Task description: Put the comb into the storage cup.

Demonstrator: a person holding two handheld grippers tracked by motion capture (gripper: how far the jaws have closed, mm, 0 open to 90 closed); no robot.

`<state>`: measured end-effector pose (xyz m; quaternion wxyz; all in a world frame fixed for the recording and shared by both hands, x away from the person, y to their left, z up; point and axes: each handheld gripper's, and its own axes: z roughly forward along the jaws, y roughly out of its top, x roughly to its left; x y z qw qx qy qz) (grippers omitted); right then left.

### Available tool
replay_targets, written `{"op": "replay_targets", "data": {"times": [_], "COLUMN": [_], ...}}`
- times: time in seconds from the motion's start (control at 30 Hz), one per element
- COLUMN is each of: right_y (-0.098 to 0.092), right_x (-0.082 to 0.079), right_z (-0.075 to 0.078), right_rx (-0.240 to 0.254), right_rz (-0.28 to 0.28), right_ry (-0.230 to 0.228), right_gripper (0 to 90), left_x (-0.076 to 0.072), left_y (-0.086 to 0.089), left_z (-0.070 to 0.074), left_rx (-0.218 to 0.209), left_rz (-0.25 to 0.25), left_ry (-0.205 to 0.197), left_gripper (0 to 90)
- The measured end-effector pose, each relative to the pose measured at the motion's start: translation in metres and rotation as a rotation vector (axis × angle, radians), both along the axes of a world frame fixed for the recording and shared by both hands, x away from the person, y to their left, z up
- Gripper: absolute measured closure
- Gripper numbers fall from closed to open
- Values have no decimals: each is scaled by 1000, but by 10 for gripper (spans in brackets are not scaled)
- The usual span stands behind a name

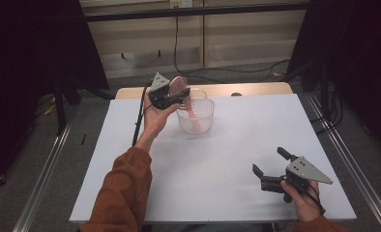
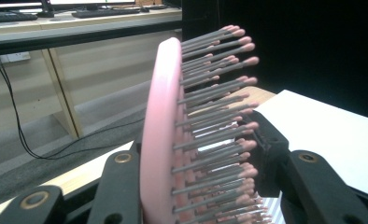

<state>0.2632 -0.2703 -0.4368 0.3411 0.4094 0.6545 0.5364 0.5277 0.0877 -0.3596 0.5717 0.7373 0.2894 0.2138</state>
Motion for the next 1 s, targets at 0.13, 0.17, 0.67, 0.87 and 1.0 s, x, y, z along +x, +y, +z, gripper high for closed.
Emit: {"op": "replay_targets", "data": {"times": [0.13,0.17,0.67,0.87,1.0], "right_y": [0,0,2,2,2], "right_x": [0,0,1,1,1], "right_z": [0,0,-1,-2,-2], "right_rx": [1,-1,-6,-8,-8], "right_rz": [8,8,16,19,23], "right_ry": [0,0,12,16,17], "right_gripper": [0,0,0,0,0], "left_x": [2,2,7,7,7], "left_y": [3,4,17,19,20], "left_z": [-1,-1,-8,-10,-12], "left_rx": [15,18,31,40,36], "left_rz": [2,3,9,4,-9], "left_ry": [1,-1,24,27,35], "left_gripper": [543,540,489,484,483]}}
